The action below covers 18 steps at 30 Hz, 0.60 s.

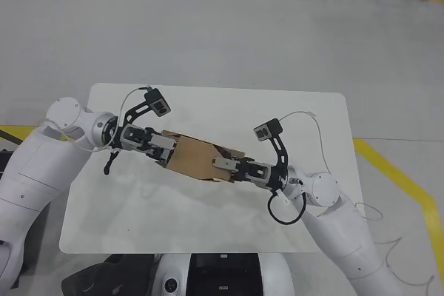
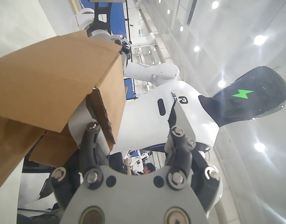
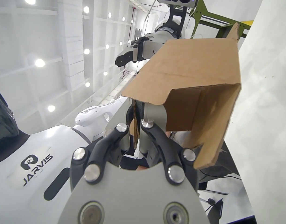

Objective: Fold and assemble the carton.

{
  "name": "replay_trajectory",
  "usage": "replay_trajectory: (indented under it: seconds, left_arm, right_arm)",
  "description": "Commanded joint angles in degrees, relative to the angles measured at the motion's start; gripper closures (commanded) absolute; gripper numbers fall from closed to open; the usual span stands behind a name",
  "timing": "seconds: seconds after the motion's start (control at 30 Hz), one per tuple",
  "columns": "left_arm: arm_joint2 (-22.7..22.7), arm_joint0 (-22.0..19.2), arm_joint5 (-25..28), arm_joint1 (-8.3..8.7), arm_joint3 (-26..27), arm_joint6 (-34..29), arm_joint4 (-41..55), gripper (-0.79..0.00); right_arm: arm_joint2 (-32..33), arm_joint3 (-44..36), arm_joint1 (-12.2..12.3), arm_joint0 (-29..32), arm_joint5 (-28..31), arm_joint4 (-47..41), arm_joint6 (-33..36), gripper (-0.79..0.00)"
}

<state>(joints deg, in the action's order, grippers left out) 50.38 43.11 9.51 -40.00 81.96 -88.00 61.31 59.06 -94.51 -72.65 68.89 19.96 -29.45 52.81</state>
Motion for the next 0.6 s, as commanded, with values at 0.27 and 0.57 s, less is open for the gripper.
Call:
replay_trajectory:
  seconds: [0.27, 0.57]
  left_arm:
    - [-1.4, -0.6, 0.3, 0.26, -0.5, 0.0, 0.3, -0.320]
    - [-2.4, -1.5, 0.8, 0.28, -1.1, 0.0, 1.1, -0.237]
  right_arm:
    - [-0.5, 0.3, -0.1, -0.4, 0.1, -0.3, 0.3, 0.000]
    - [-0.8, 0.6, -0.1, -0.5, 0.3, -0.5, 0.1, 0.000]
